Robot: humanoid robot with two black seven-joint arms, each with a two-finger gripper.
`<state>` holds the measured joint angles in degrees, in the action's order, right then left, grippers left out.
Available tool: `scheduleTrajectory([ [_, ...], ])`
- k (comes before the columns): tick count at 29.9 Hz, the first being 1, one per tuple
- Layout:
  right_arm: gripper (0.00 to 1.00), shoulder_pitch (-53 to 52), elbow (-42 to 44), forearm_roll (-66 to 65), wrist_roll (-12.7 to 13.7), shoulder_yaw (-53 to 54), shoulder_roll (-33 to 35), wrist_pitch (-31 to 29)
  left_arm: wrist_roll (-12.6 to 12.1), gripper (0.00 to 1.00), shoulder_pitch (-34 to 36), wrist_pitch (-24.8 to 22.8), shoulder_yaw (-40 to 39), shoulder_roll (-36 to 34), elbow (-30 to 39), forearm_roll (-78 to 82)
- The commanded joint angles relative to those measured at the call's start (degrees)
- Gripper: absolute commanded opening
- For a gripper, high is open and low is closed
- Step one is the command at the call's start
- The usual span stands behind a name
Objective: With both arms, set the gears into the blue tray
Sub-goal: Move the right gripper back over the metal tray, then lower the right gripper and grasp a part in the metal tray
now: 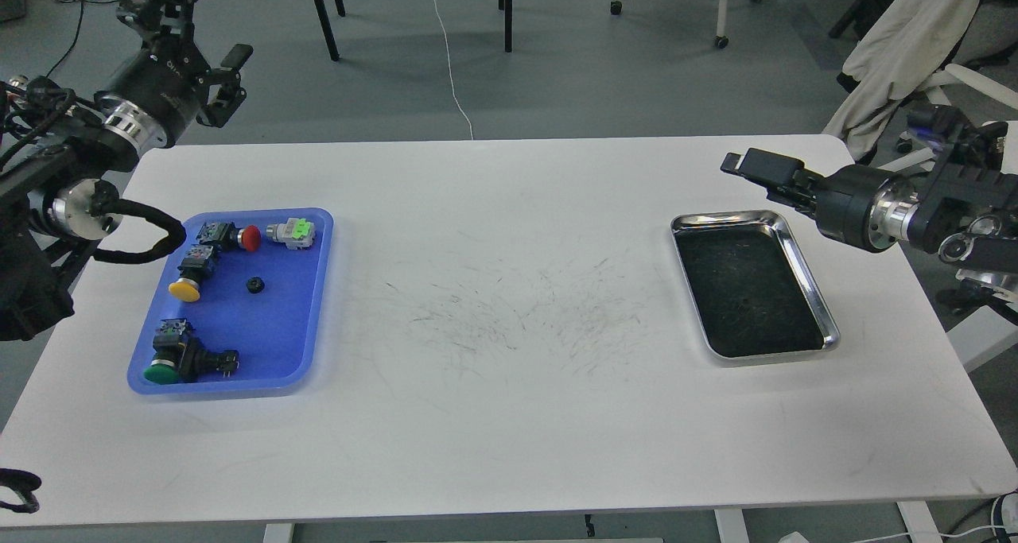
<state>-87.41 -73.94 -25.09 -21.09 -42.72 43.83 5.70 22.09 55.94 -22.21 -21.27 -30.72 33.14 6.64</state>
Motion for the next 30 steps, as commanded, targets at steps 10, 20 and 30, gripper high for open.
scheduleTrajectory([
  [10,0.97,-2.94,-2.79,-19.19,5.19,-6.66,-2.43,-0.16,-4.32,0.99,0.13,-0.2,2.11,-0.04,-0.71,-0.05],
  [20,0.96,-3.73,1.77,-28.25,4.92,-15.63,-4.54,-0.16,-8.55,0.99,-0.13,0.5,1.49,1.55,-0.79,-0.84],
  [30,0.91,0.93,9.95,-28.08,5.01,-17.83,-12.18,0.01,-8.47,0.99,-0.48,0.32,0.09,-0.12,-0.79,-0.93],
])
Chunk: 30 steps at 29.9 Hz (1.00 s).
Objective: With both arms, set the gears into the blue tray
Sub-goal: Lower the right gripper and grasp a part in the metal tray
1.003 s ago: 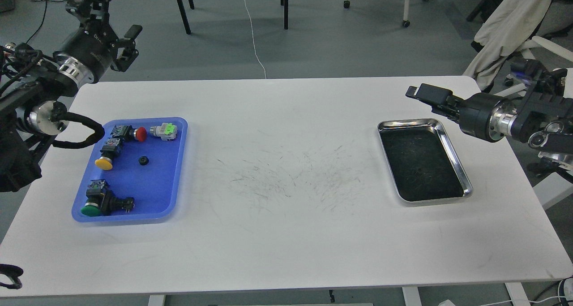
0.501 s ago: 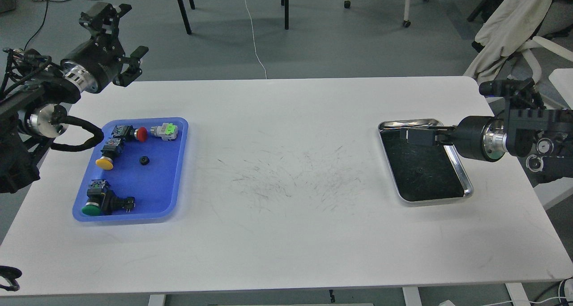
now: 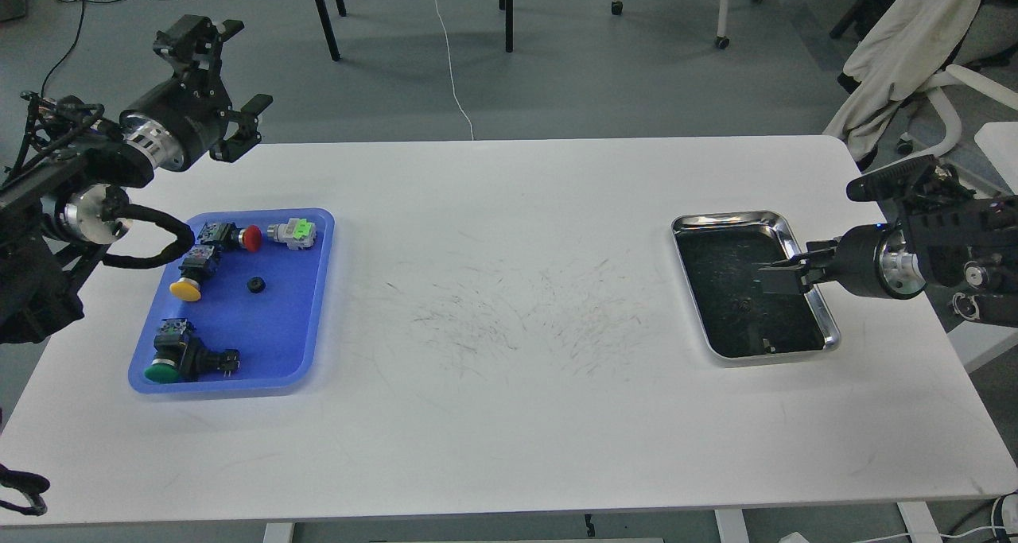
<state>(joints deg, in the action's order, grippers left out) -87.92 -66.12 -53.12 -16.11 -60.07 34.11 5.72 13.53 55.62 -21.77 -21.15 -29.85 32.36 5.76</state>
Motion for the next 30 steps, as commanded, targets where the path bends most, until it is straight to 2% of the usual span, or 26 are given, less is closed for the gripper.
scheduleTrajectory([
  [1,0.9,1.7,2.66,-0.06,0.03,-0.92,-2.99,-0.01,0.09,0.99,-0.16,-0.12,-0.03,-1.17,-0.01,-0.05],
  [7,0.87,4.16,7.4,-0.06,-0.06,-3.21,-7.12,-0.01,0.26,0.99,-0.34,-0.2,-0.12,-1.96,-0.01,-0.14],
  [18,0.81,7.06,9.08,-0.23,-0.06,-3.3,-9.67,-0.01,0.26,0.99,-1.04,-0.12,-0.12,-2.49,0.07,-0.14],
  [20,0.76,7.15,9.08,-0.41,-0.24,-3.39,-9.67,-0.01,0.26,0.99,-1.04,-0.2,-0.12,-2.58,-0.01,-0.14],
  [24,0.75,8.29,10.48,-0.32,-0.5,-3.3,-9.67,-0.01,0.26,0.99,-1.13,-0.2,-0.12,-2.67,-0.01,-0.14],
  [30,0.66,9.26,10.92,-0.41,-0.59,-3.3,-9.76,-0.01,0.26,0.99,-1.31,-0.12,-0.12,-2.84,0.07,-0.23],
])
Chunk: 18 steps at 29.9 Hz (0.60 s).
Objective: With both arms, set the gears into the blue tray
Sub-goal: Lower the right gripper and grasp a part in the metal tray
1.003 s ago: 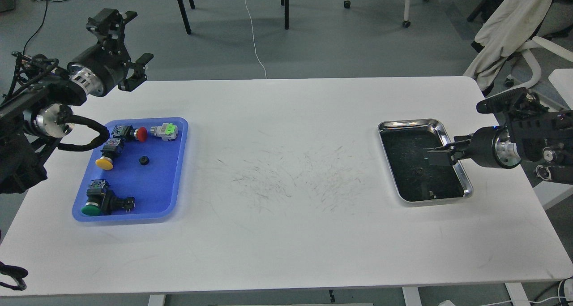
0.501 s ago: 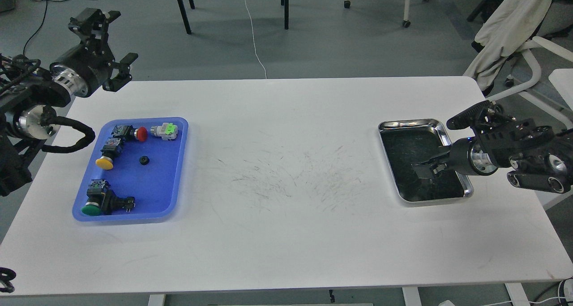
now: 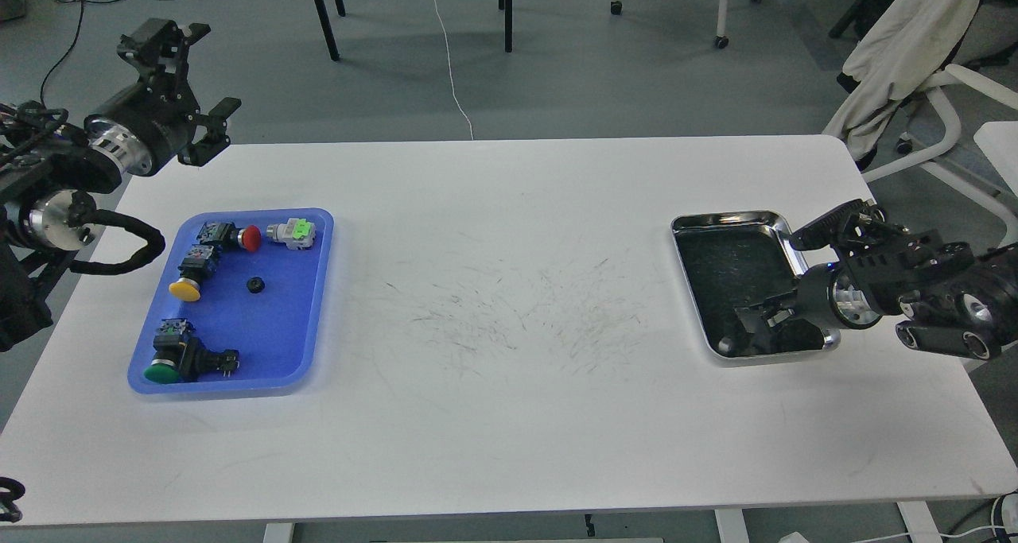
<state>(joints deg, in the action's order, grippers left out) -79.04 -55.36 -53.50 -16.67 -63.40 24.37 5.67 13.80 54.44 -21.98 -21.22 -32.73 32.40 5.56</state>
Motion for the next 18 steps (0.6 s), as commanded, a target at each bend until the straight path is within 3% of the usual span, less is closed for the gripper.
scheduleTrajectory([
  [1,0.63,0.38,0.43,-0.02,-0.03,0.03,-0.02,-0.05,-0.01,0.99,-0.12,0.1,-0.05,-0.06,0.03,0.06],
  [8,0.46,0.47,0.69,-0.02,-0.03,0.03,-0.02,-0.05,-0.01,0.99,-0.21,0.18,-0.05,0.03,0.03,-0.02],
  [14,0.43,0.82,1.05,-0.02,-0.03,0.03,-0.11,-0.05,-0.01,0.99,-0.3,0.1,-0.05,0.03,0.03,0.07],
  [18,0.34,1.52,2.01,0.06,0.06,0.2,-1.34,-0.05,-0.01,0.99,-0.3,0.1,-0.05,-0.06,-0.05,-0.02],
])
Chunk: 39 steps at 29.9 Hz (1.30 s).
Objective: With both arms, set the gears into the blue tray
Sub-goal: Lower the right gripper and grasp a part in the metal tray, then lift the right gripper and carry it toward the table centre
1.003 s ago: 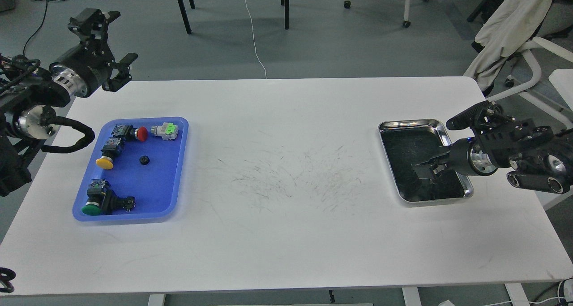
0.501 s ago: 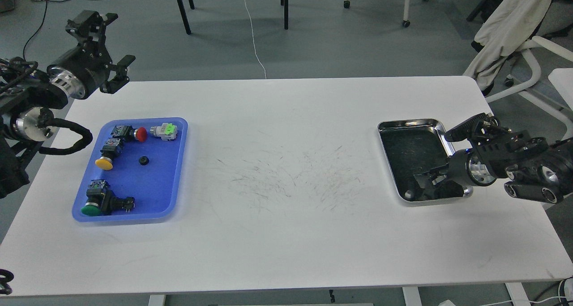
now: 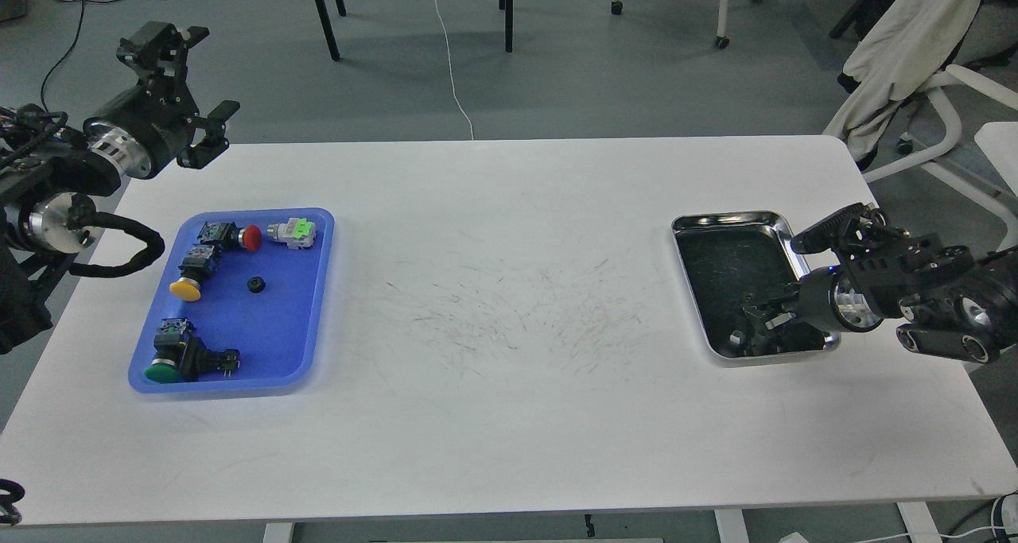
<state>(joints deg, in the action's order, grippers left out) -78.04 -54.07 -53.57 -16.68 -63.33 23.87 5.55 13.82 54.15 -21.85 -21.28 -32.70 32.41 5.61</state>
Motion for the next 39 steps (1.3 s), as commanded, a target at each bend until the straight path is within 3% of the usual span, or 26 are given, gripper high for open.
scheduleTrajectory([
  [1,0.33,0.61,0.98,0.13,0.07,0.14,-1.19,0.08,-0.02,0.99,-0.01,-0.04,0.01,-0.08,0.02,0.01],
  [8,0.2,0.79,1.77,0.13,0.07,0.49,-1.72,0.08,-0.02,0.99,-0.01,-0.04,0.01,-0.17,0.02,0.01],
  [11,0.06,0.7,1.86,0.13,0.07,0.49,-1.9,0.08,-0.02,0.99,-0.01,-0.04,0.01,-0.35,0.02,0.01],
  [15,0.01,0.79,1.77,0.22,0.07,0.49,-1.98,-0.01,-0.02,0.99,-0.01,-0.04,0.01,-0.52,0.02,0.01],
  [30,0.01,-5.09,1.51,1.1,0.16,4.26,-1.46,0.16,-0.02,0.99,-0.36,0.05,0.01,-0.79,0.1,0.01],
  [39,0.01,-10.02,0.98,2.5,-0.01,15.32,-3.47,2.27,-0.28,0.99,-0.27,-0.13,0.09,-3.16,0.9,0.1],
])
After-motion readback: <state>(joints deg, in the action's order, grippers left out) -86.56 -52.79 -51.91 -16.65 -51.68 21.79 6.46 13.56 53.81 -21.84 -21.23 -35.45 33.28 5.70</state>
